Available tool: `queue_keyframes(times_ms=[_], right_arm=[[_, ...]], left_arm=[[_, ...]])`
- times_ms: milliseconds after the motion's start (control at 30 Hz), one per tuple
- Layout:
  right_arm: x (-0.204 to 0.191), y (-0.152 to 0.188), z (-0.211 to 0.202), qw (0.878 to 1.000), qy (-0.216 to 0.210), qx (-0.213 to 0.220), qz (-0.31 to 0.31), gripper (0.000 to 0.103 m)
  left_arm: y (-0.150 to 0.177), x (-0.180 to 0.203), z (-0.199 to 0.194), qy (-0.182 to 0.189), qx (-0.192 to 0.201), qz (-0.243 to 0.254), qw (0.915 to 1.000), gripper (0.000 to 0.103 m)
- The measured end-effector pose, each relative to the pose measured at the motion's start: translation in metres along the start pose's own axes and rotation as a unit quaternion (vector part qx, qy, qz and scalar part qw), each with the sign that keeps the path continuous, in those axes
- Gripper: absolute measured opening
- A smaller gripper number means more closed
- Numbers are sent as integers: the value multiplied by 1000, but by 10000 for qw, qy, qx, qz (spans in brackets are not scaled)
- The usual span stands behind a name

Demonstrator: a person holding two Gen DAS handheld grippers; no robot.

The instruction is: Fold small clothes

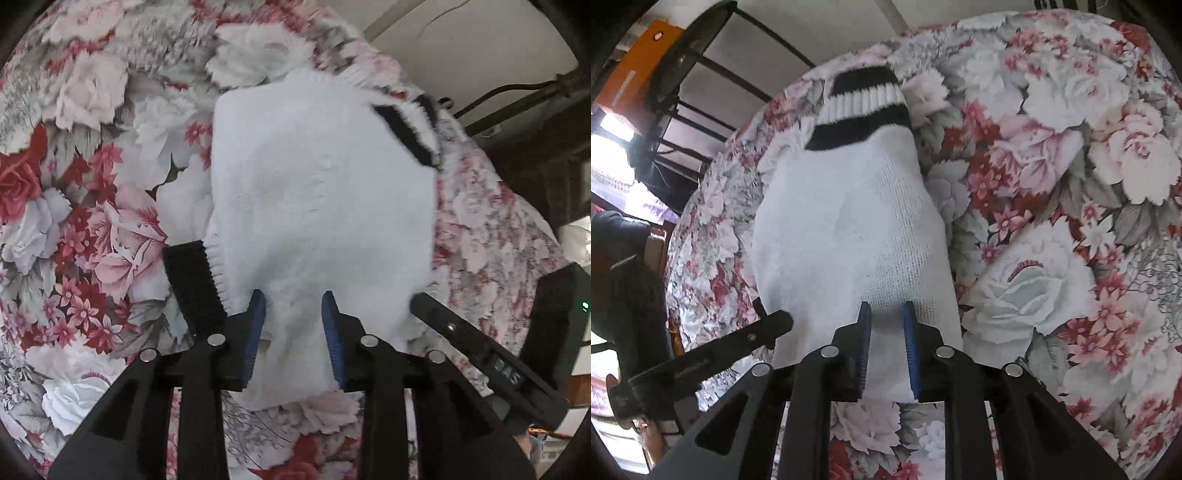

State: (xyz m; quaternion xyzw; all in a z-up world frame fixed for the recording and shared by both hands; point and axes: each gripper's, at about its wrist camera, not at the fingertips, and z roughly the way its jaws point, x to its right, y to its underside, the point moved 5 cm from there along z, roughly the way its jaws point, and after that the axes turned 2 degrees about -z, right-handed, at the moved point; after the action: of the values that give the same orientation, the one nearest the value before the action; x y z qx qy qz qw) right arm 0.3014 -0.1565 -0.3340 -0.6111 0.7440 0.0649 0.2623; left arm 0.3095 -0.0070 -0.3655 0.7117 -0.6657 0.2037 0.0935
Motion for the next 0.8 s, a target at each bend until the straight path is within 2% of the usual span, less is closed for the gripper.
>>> queue_keyframes(times_ms=[133, 200, 233, 267, 300, 333, 467, 533, 667, 733, 800], right_arm=[[-1, 0, 0, 10000, 50, 36, -70, 18], [1, -1, -3, 10000, -15, 44, 32, 18], [2, -1, -6, 9999, -53, 45, 102, 21], [3, -1, -9, 9998, -77, 43, 155, 23], [2, -1, -14, 9998, -72, 70, 175, 30], [0, -2, -22, 9998, 20, 166, 115, 40], [1, -7, -41, 9984, 320, 443, -139, 54], [12, -6, -40, 9987, 337, 383, -37, 55], [19, 2, -34, 9994, 222, 249, 2, 55], [15, 7, -26, 9999, 94, 131, -41, 55], [13, 16, -9, 9998, 47, -198, -82, 57]], left_arm=[[-4, -5, -3, 177, 14, -163, 9997, 30], [-5, -6, -13, 454, 104, -290, 9985, 31], [-7, -9, -20, 523, 189, -312, 9980, 33], [-10, -11, -30, 527, 356, -318, 9975, 39], [-13, -14, -35, 472, 450, -330, 9973, 45], [-17, -14, -39, 401, 542, -376, 9970, 48], [-21, -28, -40, 415, 547, -652, 9955, 51], [-20, -33, -36, 362, 456, -678, 9960, 52], [-16, -20, -23, 169, 381, -477, 9980, 63], [-14, -17, -17, -33, 325, -347, 9989, 69], [-10, -16, -6, -363, 180, -210, 9990, 70]])
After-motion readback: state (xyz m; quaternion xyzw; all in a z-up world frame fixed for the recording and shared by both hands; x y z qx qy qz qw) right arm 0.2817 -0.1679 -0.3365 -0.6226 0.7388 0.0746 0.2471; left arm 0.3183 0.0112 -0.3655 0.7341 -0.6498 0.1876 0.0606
